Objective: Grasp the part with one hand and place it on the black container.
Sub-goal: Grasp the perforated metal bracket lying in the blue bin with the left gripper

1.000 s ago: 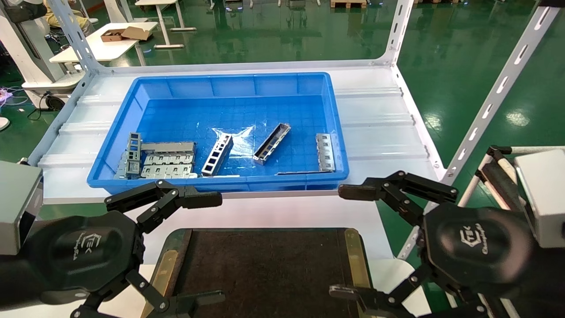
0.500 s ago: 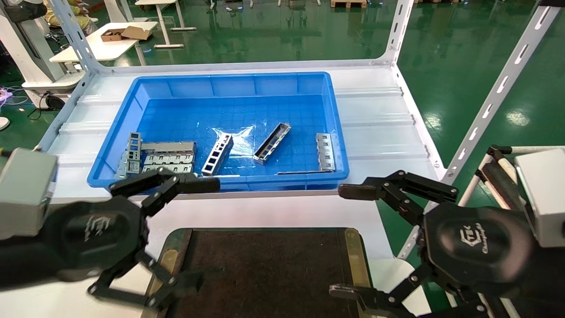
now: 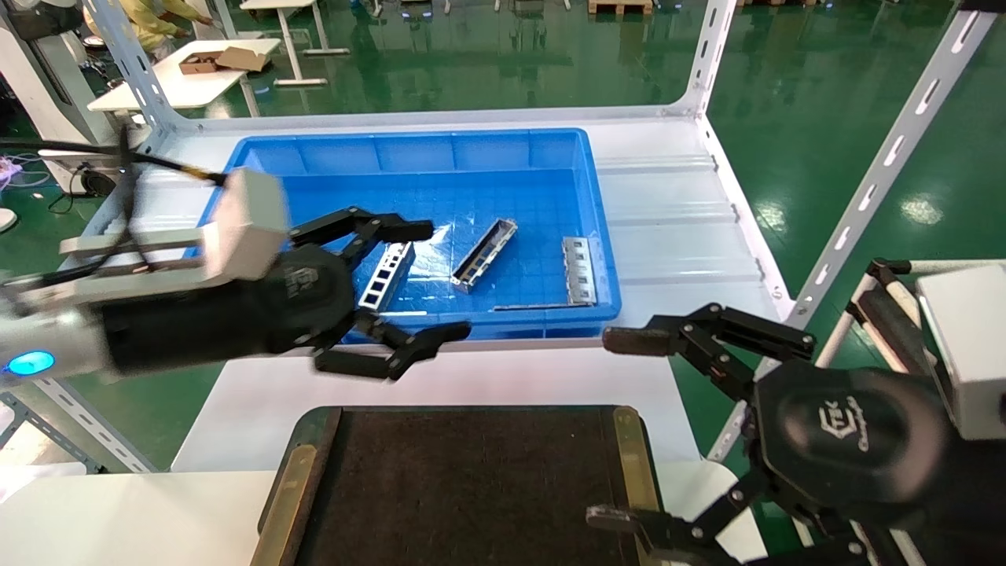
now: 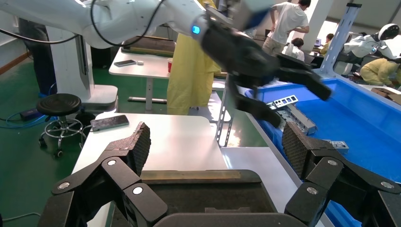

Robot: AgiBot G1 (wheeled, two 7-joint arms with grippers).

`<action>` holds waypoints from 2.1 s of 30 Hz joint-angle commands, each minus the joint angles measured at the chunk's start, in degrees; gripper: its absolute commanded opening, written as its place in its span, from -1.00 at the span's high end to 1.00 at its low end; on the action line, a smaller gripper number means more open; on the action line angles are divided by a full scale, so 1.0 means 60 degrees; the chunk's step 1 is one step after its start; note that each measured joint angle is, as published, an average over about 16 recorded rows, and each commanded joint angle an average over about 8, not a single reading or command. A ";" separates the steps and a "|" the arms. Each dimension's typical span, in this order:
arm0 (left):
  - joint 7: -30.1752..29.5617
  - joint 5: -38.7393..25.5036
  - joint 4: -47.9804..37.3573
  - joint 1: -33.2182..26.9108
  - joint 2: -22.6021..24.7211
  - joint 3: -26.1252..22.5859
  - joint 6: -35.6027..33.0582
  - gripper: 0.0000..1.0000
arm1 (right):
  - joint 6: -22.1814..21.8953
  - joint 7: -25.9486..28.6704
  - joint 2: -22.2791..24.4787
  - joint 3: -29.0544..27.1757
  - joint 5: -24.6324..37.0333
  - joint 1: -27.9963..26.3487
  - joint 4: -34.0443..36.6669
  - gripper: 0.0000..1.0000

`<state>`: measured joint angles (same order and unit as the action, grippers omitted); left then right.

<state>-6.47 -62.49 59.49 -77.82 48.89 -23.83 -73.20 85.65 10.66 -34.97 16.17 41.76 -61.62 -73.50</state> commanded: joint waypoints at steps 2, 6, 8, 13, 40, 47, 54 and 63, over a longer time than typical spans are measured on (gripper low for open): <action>0.0157 -0.0596 -0.0607 -0.0474 0.0506 -0.0251 0.0384 -1.00 | -0.0001 -0.0001 0.0001 0.0002 -0.0001 0.0000 0.0000 -1.00; 0.0279 -0.1384 -0.1708 -0.1076 0.1275 -0.0630 0.0989 -1.00 | -0.0002 -0.0002 0.0002 0.0005 -0.0003 -0.0001 0.0000 -1.00; 0.0302 -0.1717 -0.2266 -0.1349 0.1638 -0.0797 0.1272 -1.00 | -0.0003 -0.0003 0.0003 0.0006 -0.0004 -0.0001 0.0000 -1.00; 0.0255 -0.2363 -0.3669 -0.1993 0.2489 -0.1136 0.1910 -1.00 | -0.0004 -0.0005 0.0004 0.0010 -0.0007 -0.0002 0.0000 -1.00; 0.0406 -0.3274 -0.8089 -0.3441 0.4863 -0.2112 0.4618 -0.06 | -0.0012 -0.0014 0.0012 0.0028 -0.0019 -0.0006 0.0000 0.46; 0.0056 -0.3195 -0.7976 -0.3322 0.4850 -0.2482 0.4792 1.00 | -0.0014 -0.0016 0.0014 0.0033 -0.0023 -0.0007 0.0000 1.00; -0.0105 -0.3077 -0.7929 -0.3217 0.4829 -0.2789 0.4781 1.00 | -0.0016 -0.0019 0.0016 0.0037 -0.0026 -0.0008 0.0000 1.00; -0.0153 -0.2858 -0.7967 -0.3151 0.4799 -0.3045 0.4715 1.00 | -0.0019 -0.0022 0.0018 0.0043 -0.0030 -0.0009 0.0000 1.00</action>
<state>-7.26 -79.66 11.68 -96.75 77.69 -42.06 -44.89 85.54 10.53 -34.86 16.42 41.58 -61.67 -73.50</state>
